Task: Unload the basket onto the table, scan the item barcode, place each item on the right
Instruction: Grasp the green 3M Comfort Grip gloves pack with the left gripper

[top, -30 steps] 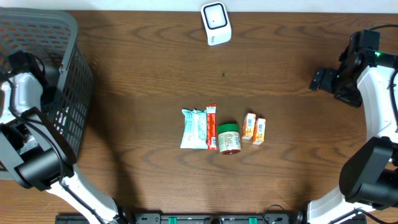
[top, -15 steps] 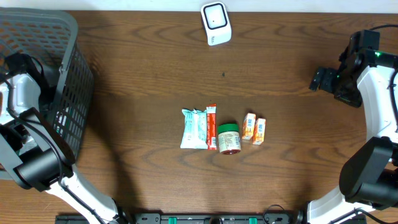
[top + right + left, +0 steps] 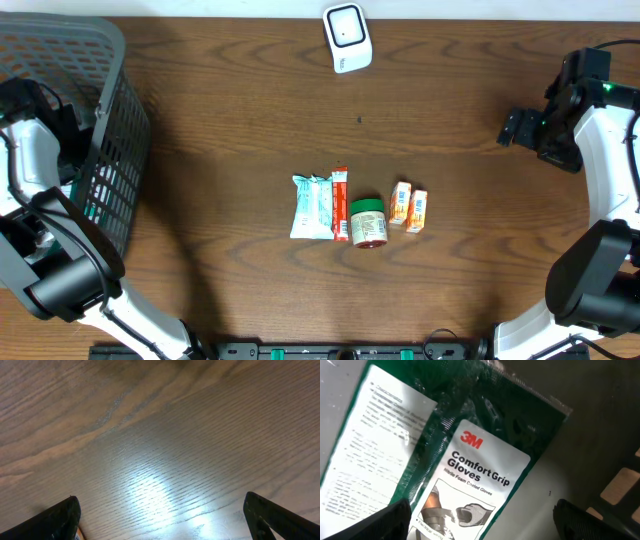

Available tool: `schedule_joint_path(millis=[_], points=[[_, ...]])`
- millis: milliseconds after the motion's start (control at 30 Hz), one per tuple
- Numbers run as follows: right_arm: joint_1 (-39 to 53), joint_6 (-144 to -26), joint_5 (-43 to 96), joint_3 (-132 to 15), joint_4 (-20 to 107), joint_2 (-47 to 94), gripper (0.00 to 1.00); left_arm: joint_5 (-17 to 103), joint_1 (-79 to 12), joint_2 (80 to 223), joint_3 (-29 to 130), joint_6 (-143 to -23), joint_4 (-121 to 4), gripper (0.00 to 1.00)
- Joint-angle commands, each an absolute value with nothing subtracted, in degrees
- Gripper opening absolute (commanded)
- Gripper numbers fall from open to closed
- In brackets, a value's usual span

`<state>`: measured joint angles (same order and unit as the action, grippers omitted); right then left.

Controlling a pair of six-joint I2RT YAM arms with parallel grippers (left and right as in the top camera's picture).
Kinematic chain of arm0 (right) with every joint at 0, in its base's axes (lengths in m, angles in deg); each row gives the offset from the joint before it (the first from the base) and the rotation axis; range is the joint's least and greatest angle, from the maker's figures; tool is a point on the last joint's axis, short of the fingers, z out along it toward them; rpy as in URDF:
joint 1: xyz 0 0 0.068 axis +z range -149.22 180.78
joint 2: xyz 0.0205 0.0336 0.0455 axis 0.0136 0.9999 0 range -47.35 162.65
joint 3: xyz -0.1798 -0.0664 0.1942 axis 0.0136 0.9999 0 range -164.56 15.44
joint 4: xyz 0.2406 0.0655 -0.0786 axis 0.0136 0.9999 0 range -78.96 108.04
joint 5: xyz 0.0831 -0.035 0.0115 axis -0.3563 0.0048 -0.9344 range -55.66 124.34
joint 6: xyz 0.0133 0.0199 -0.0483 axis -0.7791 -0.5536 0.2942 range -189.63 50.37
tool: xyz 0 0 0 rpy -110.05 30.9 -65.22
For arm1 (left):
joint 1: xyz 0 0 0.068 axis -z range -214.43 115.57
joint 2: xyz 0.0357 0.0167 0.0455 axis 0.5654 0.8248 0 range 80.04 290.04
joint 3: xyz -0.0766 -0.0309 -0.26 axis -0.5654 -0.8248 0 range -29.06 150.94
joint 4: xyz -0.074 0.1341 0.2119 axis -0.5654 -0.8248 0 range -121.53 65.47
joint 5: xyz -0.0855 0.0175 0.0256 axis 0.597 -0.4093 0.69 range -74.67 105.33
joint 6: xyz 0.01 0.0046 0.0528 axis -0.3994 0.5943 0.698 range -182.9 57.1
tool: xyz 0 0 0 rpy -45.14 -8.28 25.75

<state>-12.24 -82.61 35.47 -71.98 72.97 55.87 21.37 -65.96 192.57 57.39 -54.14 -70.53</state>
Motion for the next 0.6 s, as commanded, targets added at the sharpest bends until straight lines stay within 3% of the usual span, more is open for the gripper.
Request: schedule_joint_path(millis=[0,133,567], points=[[-12.26,-82.21,35.99,-72.64,73.02,55.21,0.99,18.33,-66.51,192.77,54.16,-53.29,-70.00,0.92],[-12.26,-82.21,35.99,-72.64,73.02,55.21,0.99,8.52,-66.57,193.18,51.62,-57.31,-67.75,0.92],[-12.26,-82.21,35.99,-72.64,73.02,55.21,0.99,1.72,-69.55,196.26,47.60,-65.20,-62.11,0.90]])
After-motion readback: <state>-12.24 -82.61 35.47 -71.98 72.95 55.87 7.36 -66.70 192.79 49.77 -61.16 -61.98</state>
